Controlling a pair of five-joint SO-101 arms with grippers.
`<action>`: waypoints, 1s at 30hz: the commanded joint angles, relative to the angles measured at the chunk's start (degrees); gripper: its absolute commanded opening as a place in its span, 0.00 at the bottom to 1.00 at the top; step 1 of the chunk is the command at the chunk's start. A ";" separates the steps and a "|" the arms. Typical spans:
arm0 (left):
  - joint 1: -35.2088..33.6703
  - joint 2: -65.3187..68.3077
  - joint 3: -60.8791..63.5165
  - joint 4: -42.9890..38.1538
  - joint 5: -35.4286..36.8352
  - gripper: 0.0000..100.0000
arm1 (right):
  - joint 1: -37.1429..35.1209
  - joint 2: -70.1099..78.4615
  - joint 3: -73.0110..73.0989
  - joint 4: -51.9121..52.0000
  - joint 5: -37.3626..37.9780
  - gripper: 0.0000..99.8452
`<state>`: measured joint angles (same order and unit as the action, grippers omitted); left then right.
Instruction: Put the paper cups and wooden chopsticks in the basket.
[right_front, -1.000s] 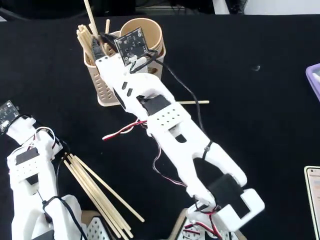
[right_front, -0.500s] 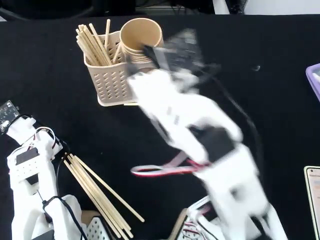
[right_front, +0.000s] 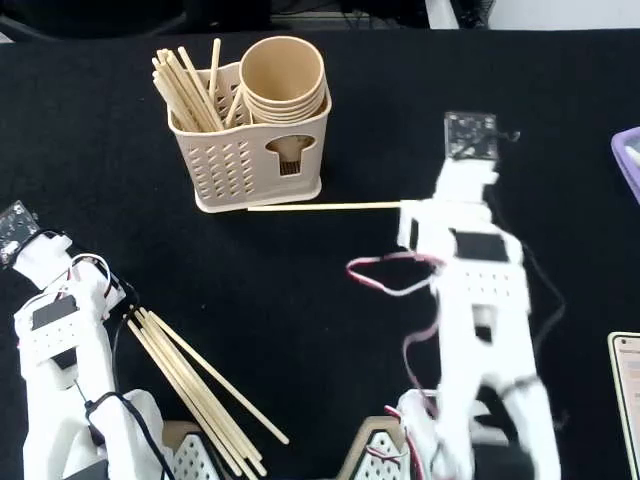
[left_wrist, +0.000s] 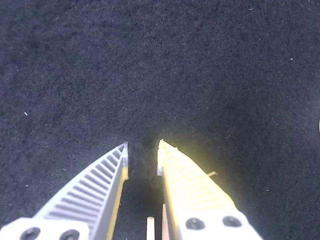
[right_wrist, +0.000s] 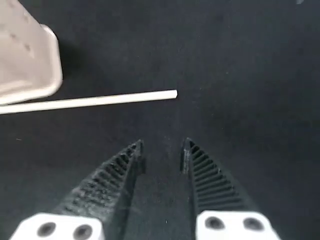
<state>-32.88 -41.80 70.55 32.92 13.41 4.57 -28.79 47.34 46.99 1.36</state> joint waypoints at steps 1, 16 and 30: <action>-0.31 -1.23 -0.40 -0.79 0.44 0.11 | 1.14 13.67 -9.19 -3.34 -2.81 0.13; -0.31 -1.23 -0.40 -0.79 0.44 0.11 | 1.05 53.05 -50.59 9.14 -10.02 0.13; -0.40 -1.23 -0.40 -0.70 0.44 0.11 | -4.22 62.37 -60.26 20.84 -9.67 0.13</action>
<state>-32.88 -41.80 70.55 32.92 13.41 2.20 33.80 -9.98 67.21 -7.87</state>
